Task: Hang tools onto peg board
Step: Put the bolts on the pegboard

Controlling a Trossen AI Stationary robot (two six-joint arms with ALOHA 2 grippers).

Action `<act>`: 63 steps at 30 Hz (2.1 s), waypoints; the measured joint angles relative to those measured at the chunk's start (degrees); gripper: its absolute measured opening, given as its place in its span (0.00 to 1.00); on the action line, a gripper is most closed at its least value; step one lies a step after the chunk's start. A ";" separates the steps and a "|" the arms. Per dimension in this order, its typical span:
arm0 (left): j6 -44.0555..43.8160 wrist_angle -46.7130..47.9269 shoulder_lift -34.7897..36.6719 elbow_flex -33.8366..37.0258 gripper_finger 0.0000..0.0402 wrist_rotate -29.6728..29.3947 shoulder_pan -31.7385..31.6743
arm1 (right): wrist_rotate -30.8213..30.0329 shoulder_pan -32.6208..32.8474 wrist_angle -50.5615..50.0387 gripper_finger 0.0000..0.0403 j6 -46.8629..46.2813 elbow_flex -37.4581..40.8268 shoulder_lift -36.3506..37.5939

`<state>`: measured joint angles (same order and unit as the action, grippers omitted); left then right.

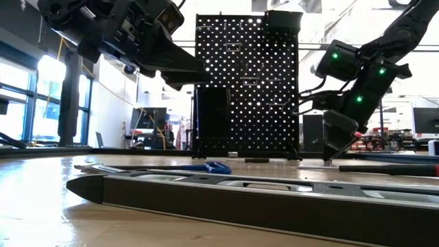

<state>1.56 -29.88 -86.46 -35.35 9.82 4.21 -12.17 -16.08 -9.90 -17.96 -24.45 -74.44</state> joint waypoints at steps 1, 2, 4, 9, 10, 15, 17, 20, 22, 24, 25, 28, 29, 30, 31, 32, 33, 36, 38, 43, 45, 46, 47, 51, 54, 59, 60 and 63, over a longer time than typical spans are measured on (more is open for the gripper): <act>0.00 0.03 0.00 0.00 0.46 0.00 0.00 | -0.10 0.00 0.50 0.40 0.22 0.00 -0.17; 0.00 0.02 0.00 0.00 0.46 0.00 0.00 | -0.21 0.00 0.88 0.38 0.29 0.00 -0.25; -0.12 0.04 0.00 0.00 0.46 0.00 0.00 | -0.26 0.00 1.40 0.34 0.45 0.00 -0.26; -0.42 0.06 0.00 0.00 0.46 0.01 0.00 | 0.55 0.00 1.21 0.19 1.33 0.00 -0.26; -0.42 0.06 0.00 0.00 0.46 0.00 0.00 | 0.73 0.00 1.27 0.16 1.39 0.00 -0.26; -0.42 0.06 0.00 0.00 0.46 0.02 0.00 | 0.91 0.00 1.36 0.12 1.49 -0.02 -0.22; -0.42 0.06 0.00 0.00 0.46 0.02 0.00 | 1.07 0.00 1.30 0.14 1.45 0.00 -0.22; -0.42 0.06 0.00 0.00 0.46 0.02 0.00 | 1.24 0.00 1.19 0.16 1.15 -0.02 -0.22; -0.42 0.06 0.00 0.00 0.46 0.02 0.00 | 1.34 0.00 1.19 0.15 1.07 -0.02 -0.22; -0.42 0.08 0.00 0.00 0.46 0.02 0.00 | 1.82 0.00 1.31 0.13 1.12 -0.02 -0.18; -0.42 0.06 0.00 0.00 0.46 0.02 0.00 | 2.09 0.00 1.39 0.12 1.31 -0.02 -0.15; -0.42 0.04 0.00 0.00 0.46 0.00 -0.03 | 3.58 0.00 2.09 0.12 1.31 -0.02 -0.15; -0.42 0.00 0.00 0.00 0.46 -0.05 -0.12 | 4.29 0.00 2.45 0.12 1.31 -0.02 -0.15; -0.42 -0.10 0.00 0.00 0.46 -0.43 -0.28 | 5.07 0.00 2.88 0.12 1.31 -0.02 -0.15; -0.42 -0.15 0.00 0.00 0.46 -1.12 -0.45 | 5.81 0.00 3.46 0.13 1.31 -0.01 -0.15; -0.40 -0.22 0.00 0.00 0.46 -1.85 -0.60 | 6.83 0.00 4.25 0.13 1.30 0.00 -0.15; -0.21 -0.34 0.00 0.00 0.46 -2.35 -0.83 | 7.86 0.00 4.93 0.13 1.32 -0.05 -0.13; 0.55 -0.51 0.00 0.00 0.46 -3.57 -1.25 | 10.11 0.07 4.86 0.12 1.44 -1.10 -0.12; 1.22 -0.53 0.00 0.00 0.46 -4.98 -1.47 | 11.20 0.42 5.00 0.12 1.51 -2.06 -0.09; 3.39 -0.51 0.00 0.00 0.46 -6.66 -1.57 | 13.83 1.82 5.03 0.12 1.96 -4.78 -0.09; 4.46 -0.47 0.00 0.00 0.46 -7.39 -1.55 | 14.96 2.55 5.00 0.12 1.96 -5.97 -0.09; 5.00 -0.43 0.00 0.00 0.46 -7.71 -1.55 | 15.51 2.95 5.01 0.12 1.97 -6.56 -0.09; 5.50 -0.40 0.00 0.00 0.46 -8.01 -1.51 | 15.96 3.41 5.04 0.12 1.95 -7.27 -0.09; 8.13 -0.41 0.00 0.00 0.46 -9.57 -1.20 | 18.81 5.52 5.03 0.12 2.02 -10.26 -0.09; 11.53 -0.48 0.00 0.00 0.46 -10.23 -0.40 | 20.88 7.25 5.05 0.12 2.40 -12.73 -0.06; 18.08 -3.19 0.00 0.00 0.46 -10.56 1.65 | 24.32 9.78 5.09 0.12 2.70 -16.85 -0.04; 19.49 -4.19 0.00 0.00 0.46 -10.62 2.17 | 24.85 10.20 5.10 0.12 2.90 -17.63 -0.04; 24.26 -7.50 0.00 0.00 0.46 -12.24 3.72 | 26.05 11.48 5.94 0.12 3.03 -19.78 -0.04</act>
<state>25.82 -37.38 -86.46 -35.35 -2.41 7.93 13.87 -4.60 -3.96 -14.93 -44.23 -74.48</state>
